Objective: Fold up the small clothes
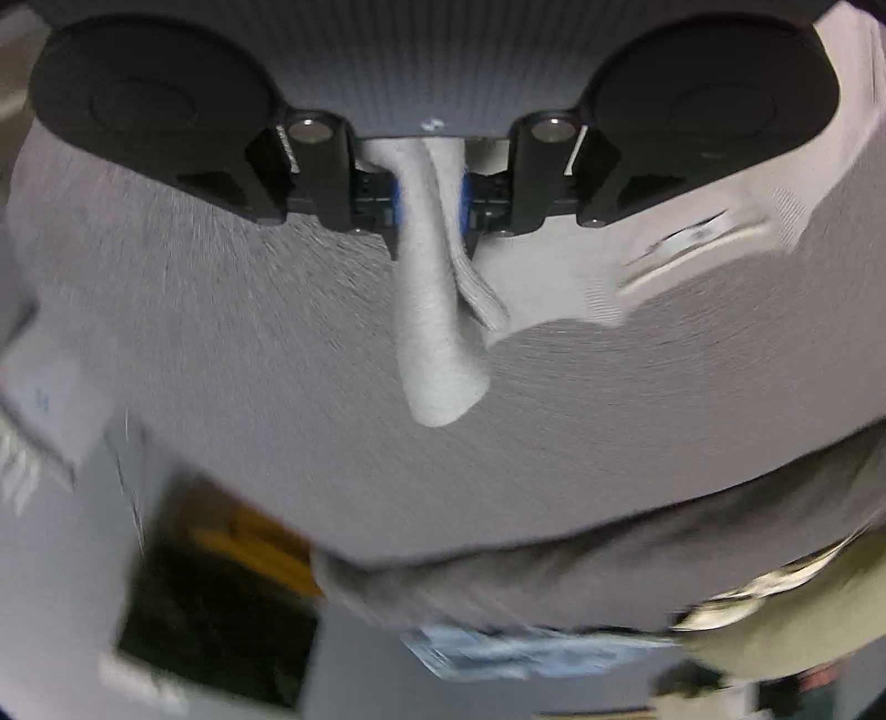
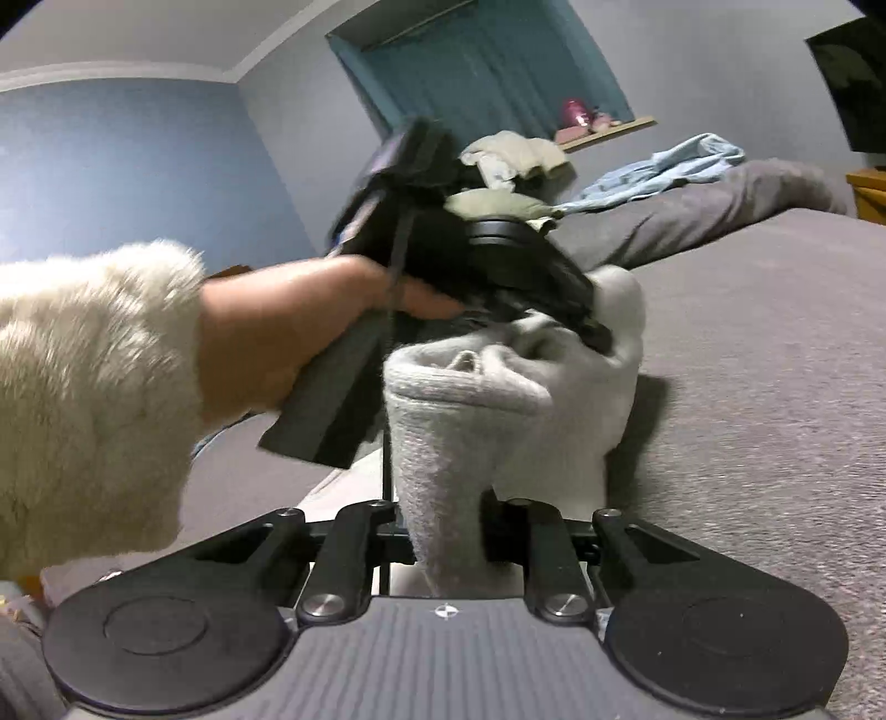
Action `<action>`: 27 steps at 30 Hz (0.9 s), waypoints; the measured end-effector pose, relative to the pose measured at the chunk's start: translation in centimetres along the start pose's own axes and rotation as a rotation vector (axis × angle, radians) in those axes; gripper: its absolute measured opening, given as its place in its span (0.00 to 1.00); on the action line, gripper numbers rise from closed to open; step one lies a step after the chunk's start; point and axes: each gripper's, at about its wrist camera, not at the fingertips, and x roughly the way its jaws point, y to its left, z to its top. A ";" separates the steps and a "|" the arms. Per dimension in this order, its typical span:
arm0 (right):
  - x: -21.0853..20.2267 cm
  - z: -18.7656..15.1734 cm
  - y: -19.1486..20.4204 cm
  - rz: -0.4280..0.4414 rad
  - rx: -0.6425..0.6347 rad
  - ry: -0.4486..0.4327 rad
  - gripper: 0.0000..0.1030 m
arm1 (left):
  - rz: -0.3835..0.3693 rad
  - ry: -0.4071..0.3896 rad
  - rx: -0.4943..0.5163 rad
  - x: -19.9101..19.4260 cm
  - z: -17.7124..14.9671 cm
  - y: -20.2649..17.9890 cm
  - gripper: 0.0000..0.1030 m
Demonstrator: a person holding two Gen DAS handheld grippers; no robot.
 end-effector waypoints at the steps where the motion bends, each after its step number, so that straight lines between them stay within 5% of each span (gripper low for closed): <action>1: 0.1 0.0 0.1 0.009 -0.002 0.005 0.18 | -0.006 -0.030 -0.036 -1.1 -0.6 1.4 0.14; 12: 3.8 -1.3 6.2 0.101 -0.042 0.136 0.19 | -0.025 -0.215 -0.520 -5.0 -11.6 15.8 0.12; 18: 6.6 -2.7 9.3 0.105 -0.082 0.228 0.19 | -0.020 -0.219 -0.557 -4.4 -16.2 19.2 0.11; 27: 10.9 -1.6 12.8 0.140 -0.134 0.239 0.19 | -0.001 -0.360 -0.586 -8.9 -16.5 24.1 0.05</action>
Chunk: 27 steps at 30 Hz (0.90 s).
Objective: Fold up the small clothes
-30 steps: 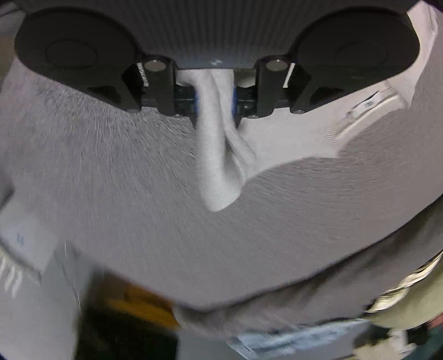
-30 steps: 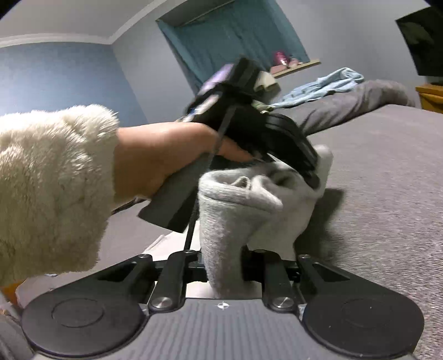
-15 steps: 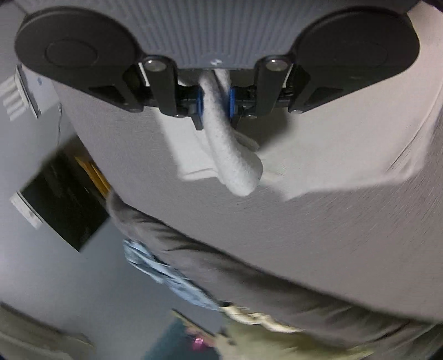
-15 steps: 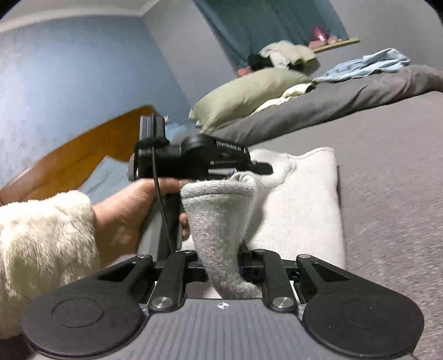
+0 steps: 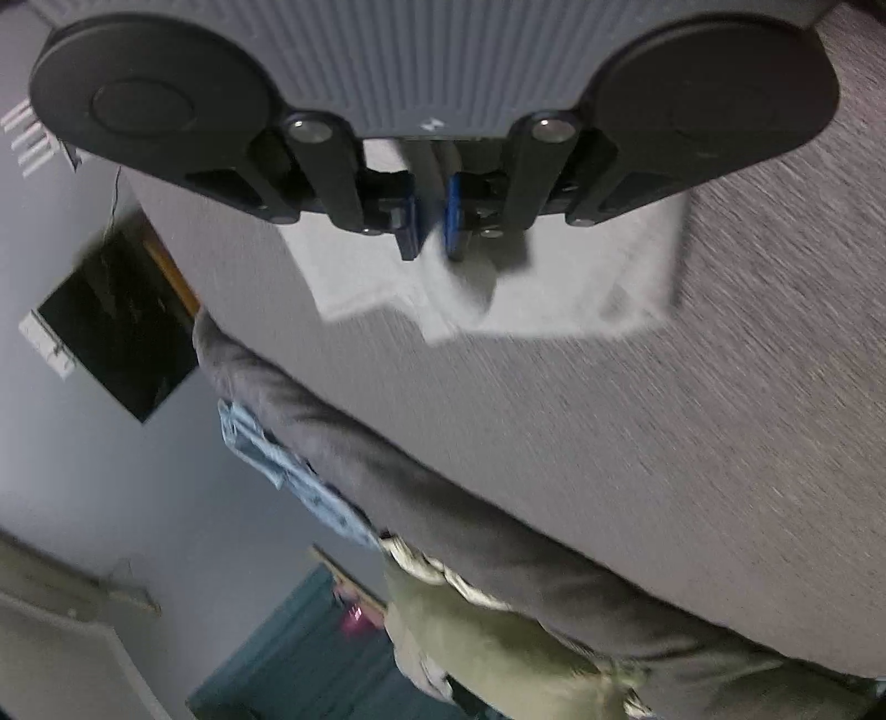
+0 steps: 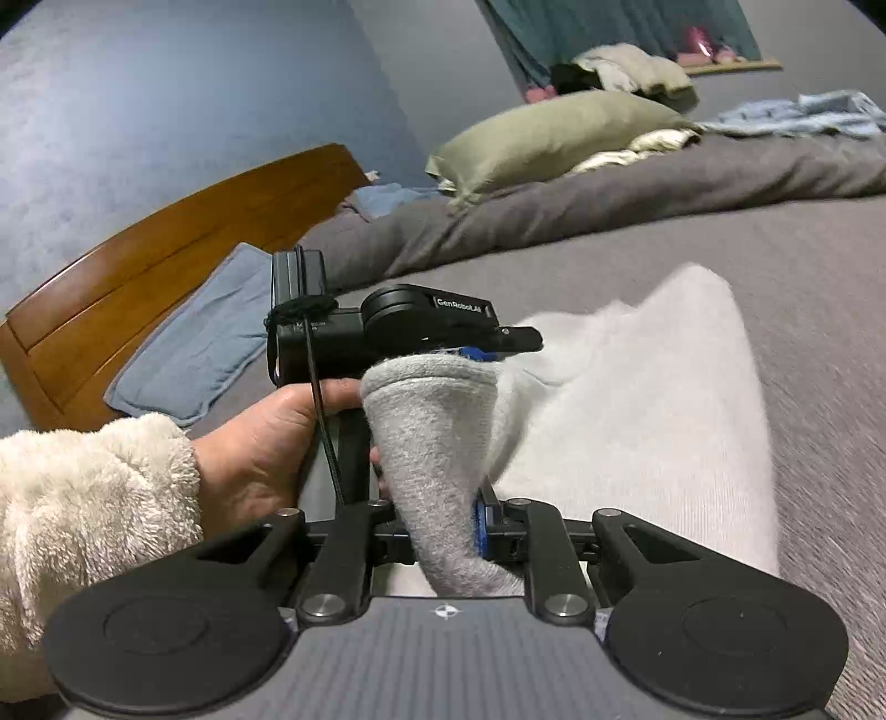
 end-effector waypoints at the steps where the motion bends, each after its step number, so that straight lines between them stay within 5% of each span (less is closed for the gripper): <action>1: 0.5 0.4 0.5 0.004 -0.002 -0.001 0.19 | 0.002 0.000 -0.004 -0.4 0.3 0.3 0.05; 6: 2.9 0.7 1.2 -0.011 0.001 0.030 0.19 | -0.010 0.135 -0.071 0.1 0.1 2.7 0.07; 15: 4.2 -0.3 2.0 -0.038 -0.016 0.066 0.19 | -0.068 0.237 -0.039 3.0 -0.4 2.0 0.56; 17: 4.1 -0.4 2.0 -0.038 -0.012 0.068 0.19 | -0.071 0.241 -0.039 3.8 -0.6 1.6 0.60; 18: 4.1 -0.4 2.0 -0.037 -0.013 0.070 0.19 | -0.063 0.230 -0.019 4.0 -0.7 1.2 0.57; 19: 4.1 -0.5 2.1 -0.038 -0.014 0.072 0.19 | -0.057 0.211 0.016 3.9 -0.8 0.9 0.21; 20: 4.1 -0.4 2.2 -0.039 -0.018 0.070 0.19 | -0.038 0.197 0.062 3.7 -0.9 0.6 0.05; 27: 4.9 -0.3 3.2 -0.025 -0.049 0.069 0.19 | -0.021 0.033 0.142 0.2 -0.1 1.2 0.05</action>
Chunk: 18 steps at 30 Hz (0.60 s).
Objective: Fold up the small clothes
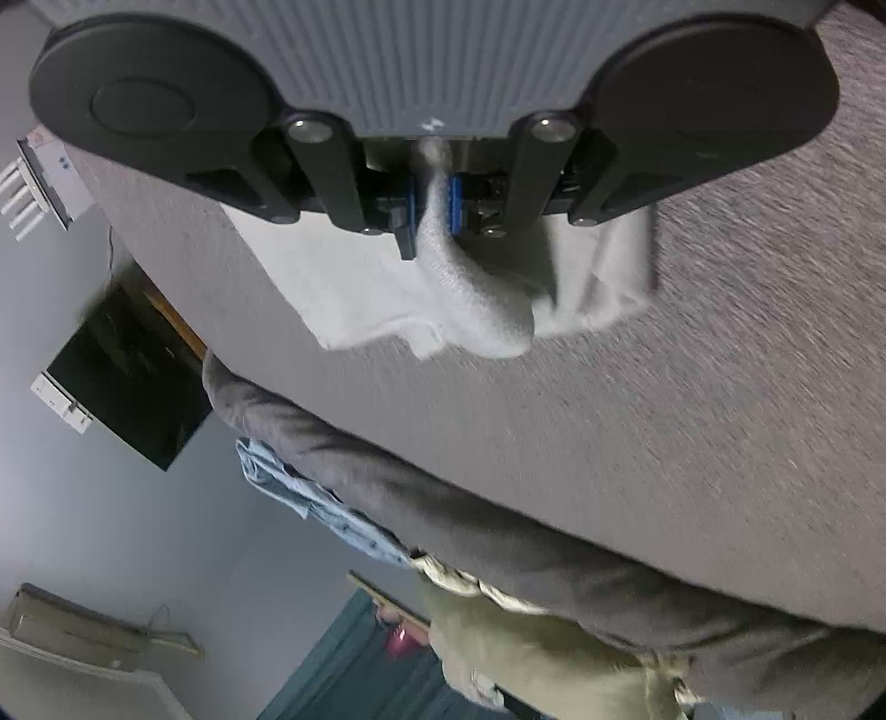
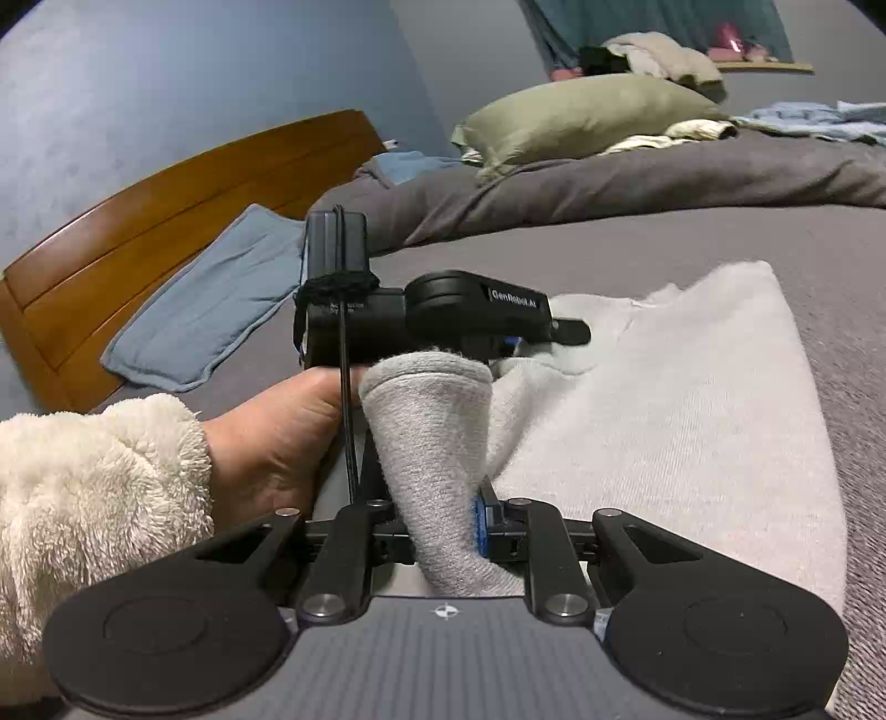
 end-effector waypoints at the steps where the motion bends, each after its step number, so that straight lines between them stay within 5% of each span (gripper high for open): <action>1: 0.2 0.0 0.2 0.007 0.000 0.001 0.19 | 0.013 -0.010 0.012 -0.4 0.0 0.1 0.05; 8: 1.4 0.3 1.6 0.046 0.003 0.013 0.19 | 0.048 -0.049 0.003 -2.6 -0.1 2.2 0.05; 18: 3.1 -0.4 2.0 0.045 -0.013 0.072 0.19 | 0.062 0.021 0.009 -1.5 -0.7 4.2 0.06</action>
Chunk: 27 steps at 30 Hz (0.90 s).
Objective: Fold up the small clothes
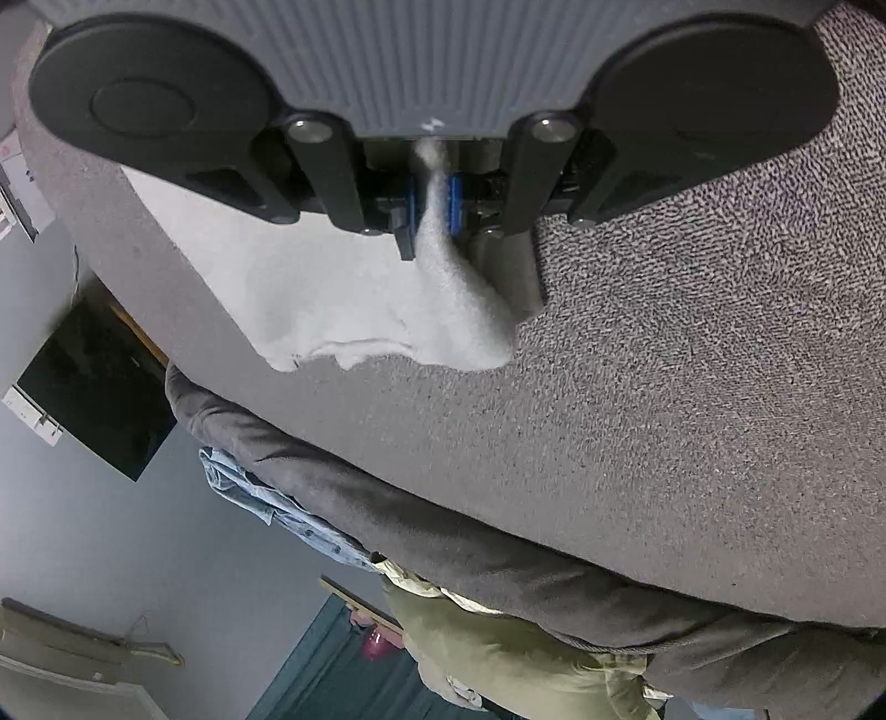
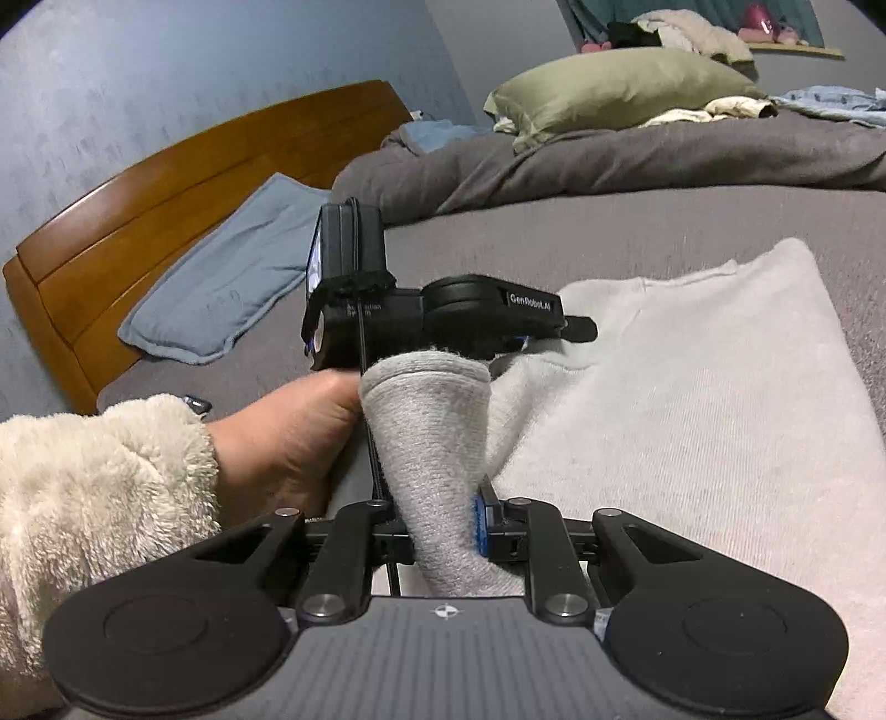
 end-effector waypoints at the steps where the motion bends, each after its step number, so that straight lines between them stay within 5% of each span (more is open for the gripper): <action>1: 0.2 0.0 0.0 -0.003 0.000 0.007 0.19 | -0.004 0.006 -0.007 0.0 0.1 0.1 0.06; 18: -0.1 -1.3 2.4 0.063 -0.181 0.063 0.49 | 0.031 0.071 0.114 -2.0 1.2 -0.4 0.10; 20: -0.2 -1.1 2.0 0.092 -0.171 0.075 0.56 | 0.052 0.070 0.100 -3.3 1.3 -0.7 0.15; 22: -1.4 -0.7 1.6 0.116 -0.140 0.062 0.59 | 0.078 0.059 0.088 -5.3 1.4 -1.1 0.35; 24: -3.5 0.1 1.4 0.104 -0.104 0.011 0.71 | 0.097 0.037 0.086 -7.1 1.6 -2.0 0.43; 27: -6.7 0.6 0.8 0.002 -0.085 -0.059 0.78 | 0.120 0.013 0.057 -9.7 1.5 -3.1 0.44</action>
